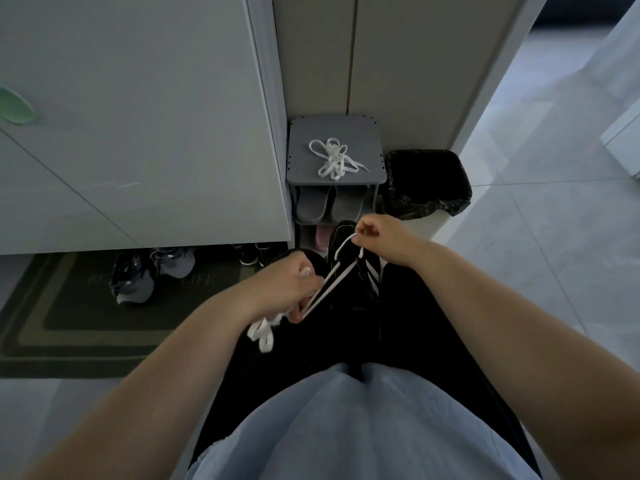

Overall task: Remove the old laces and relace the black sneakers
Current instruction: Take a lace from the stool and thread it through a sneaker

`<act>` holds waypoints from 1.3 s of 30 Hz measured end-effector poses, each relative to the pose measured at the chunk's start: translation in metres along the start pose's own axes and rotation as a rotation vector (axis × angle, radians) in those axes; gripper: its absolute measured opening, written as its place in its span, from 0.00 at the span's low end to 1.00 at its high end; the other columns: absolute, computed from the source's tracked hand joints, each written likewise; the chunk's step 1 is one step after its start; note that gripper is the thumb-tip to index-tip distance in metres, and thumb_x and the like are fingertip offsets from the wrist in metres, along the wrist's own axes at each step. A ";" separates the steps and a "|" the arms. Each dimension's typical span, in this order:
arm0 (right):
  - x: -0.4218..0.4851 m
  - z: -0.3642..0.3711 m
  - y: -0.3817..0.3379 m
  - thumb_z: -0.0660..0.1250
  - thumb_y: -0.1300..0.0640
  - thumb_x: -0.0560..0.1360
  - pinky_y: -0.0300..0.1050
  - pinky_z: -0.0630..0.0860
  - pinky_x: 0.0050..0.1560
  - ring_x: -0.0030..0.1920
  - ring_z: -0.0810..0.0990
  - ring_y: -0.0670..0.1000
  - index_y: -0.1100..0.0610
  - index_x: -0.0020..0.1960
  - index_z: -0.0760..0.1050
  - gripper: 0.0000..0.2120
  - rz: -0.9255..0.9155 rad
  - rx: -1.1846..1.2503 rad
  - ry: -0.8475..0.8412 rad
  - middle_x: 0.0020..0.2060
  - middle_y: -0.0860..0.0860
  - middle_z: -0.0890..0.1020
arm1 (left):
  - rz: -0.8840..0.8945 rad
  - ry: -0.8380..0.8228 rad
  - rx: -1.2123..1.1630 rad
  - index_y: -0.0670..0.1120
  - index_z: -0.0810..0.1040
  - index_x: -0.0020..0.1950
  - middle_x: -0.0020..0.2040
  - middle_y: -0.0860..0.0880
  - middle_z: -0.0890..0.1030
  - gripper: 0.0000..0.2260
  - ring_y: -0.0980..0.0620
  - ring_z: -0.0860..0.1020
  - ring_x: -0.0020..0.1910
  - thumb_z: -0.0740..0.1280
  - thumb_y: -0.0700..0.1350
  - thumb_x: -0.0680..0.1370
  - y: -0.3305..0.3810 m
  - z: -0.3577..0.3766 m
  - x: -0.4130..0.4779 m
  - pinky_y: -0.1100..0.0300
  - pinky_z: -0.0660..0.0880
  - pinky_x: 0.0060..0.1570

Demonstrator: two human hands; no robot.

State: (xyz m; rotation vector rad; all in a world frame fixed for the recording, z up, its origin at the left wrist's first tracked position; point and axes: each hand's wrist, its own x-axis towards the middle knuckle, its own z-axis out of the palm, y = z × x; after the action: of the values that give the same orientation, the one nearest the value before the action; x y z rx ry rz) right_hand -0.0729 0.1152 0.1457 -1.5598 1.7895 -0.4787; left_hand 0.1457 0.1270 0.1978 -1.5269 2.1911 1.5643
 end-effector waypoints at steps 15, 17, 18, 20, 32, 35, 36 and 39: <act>-0.007 0.001 0.009 0.71 0.64 0.71 0.41 0.75 0.49 0.42 0.79 0.47 0.52 0.43 0.76 0.08 0.141 0.218 -0.126 0.39 0.50 0.81 | 0.249 -0.150 0.574 0.51 0.68 0.33 0.33 0.53 0.70 0.14 0.55 0.71 0.36 0.60 0.48 0.79 0.008 0.023 0.015 0.60 0.64 0.39; -0.006 0.002 0.010 0.73 0.61 0.70 0.43 0.76 0.50 0.43 0.80 0.48 0.51 0.44 0.76 0.08 0.153 0.236 -0.111 0.41 0.52 0.82 | 0.259 -0.178 0.598 0.53 0.66 0.32 0.33 0.53 0.70 0.15 0.56 0.70 0.35 0.60 0.48 0.79 0.009 0.024 0.012 0.61 0.64 0.38; -0.006 0.002 0.009 0.73 0.60 0.70 0.44 0.76 0.52 0.43 0.81 0.49 0.51 0.44 0.76 0.08 0.154 0.235 -0.111 0.42 0.53 0.82 | 0.261 -0.186 0.612 0.53 0.66 0.31 0.33 0.53 0.70 0.16 0.55 0.70 0.35 0.60 0.48 0.79 0.010 0.024 0.011 0.61 0.64 0.37; -0.008 0.004 0.007 0.73 0.60 0.70 0.46 0.77 0.52 0.43 0.80 0.49 0.51 0.43 0.76 0.07 0.135 0.211 -0.094 0.41 0.53 0.82 | 0.264 -0.185 0.629 0.53 0.66 0.31 0.33 0.53 0.70 0.15 0.54 0.70 0.36 0.60 0.48 0.79 0.011 0.022 0.010 0.61 0.64 0.36; -0.017 0.012 -0.002 0.67 0.56 0.76 0.42 0.71 0.51 0.47 0.77 0.48 0.56 0.46 0.79 0.04 0.069 0.155 0.026 0.45 0.50 0.81 | 0.281 -0.323 0.662 0.48 0.73 0.37 0.33 0.54 0.71 0.11 0.56 0.70 0.33 0.60 0.47 0.79 0.025 0.014 -0.005 0.62 0.66 0.35; -0.018 0.014 -0.001 0.69 0.56 0.74 0.39 0.72 0.45 0.41 0.76 0.47 0.55 0.48 0.76 0.05 0.053 0.182 0.013 0.42 0.51 0.79 | 0.303 -0.320 0.698 0.51 0.69 0.33 0.31 0.55 0.71 0.14 0.58 0.69 0.31 0.61 0.47 0.79 0.034 0.000 -0.008 0.66 0.63 0.32; -0.018 0.015 0.000 0.70 0.56 0.74 0.37 0.71 0.43 0.39 0.74 0.45 0.54 0.49 0.75 0.06 0.046 0.167 0.004 0.42 0.50 0.77 | 0.303 -0.321 0.701 0.52 0.69 0.33 0.31 0.55 0.71 0.14 0.59 0.69 0.30 0.61 0.47 0.79 0.036 -0.002 -0.009 0.67 0.63 0.31; -0.019 0.016 -0.001 0.70 0.58 0.73 0.37 0.69 0.46 0.40 0.72 0.42 0.52 0.50 0.74 0.08 -0.011 0.088 0.018 0.44 0.48 0.75 | 0.302 -0.309 0.669 0.50 0.73 0.36 0.32 0.54 0.72 0.11 0.59 0.69 0.30 0.62 0.49 0.78 0.035 -0.005 -0.008 0.70 0.63 0.29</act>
State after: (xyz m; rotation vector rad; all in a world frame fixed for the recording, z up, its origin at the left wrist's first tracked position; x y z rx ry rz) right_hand -0.0604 0.1364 0.1403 -1.5104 1.7503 -0.5705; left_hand 0.1269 0.1284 0.2288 -0.7408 2.4574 0.8683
